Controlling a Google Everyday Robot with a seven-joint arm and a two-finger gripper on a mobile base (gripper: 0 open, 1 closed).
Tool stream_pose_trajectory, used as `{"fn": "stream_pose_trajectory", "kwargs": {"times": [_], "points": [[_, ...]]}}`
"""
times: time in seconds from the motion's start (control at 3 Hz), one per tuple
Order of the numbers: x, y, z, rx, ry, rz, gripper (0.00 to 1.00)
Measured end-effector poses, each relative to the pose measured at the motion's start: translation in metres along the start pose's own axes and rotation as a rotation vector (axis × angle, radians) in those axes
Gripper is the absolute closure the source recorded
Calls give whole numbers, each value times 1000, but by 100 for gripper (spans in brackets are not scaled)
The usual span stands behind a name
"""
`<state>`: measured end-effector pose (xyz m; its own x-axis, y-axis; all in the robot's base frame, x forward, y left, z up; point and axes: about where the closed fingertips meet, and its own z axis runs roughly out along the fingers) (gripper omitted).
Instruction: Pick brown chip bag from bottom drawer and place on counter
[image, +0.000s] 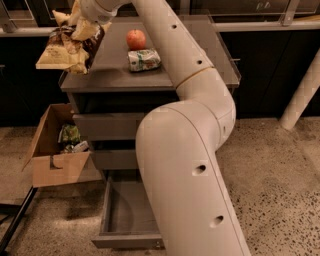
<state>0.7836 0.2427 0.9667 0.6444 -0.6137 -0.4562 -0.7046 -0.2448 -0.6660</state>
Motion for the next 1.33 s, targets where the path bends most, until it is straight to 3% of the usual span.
{"fn": "stream_pose_trajectory", "kwargs": {"times": [0.67, 1.33], "points": [[0, 0, 0, 0, 0, 0, 3], [0, 0, 0, 0, 0, 0, 0]]}}
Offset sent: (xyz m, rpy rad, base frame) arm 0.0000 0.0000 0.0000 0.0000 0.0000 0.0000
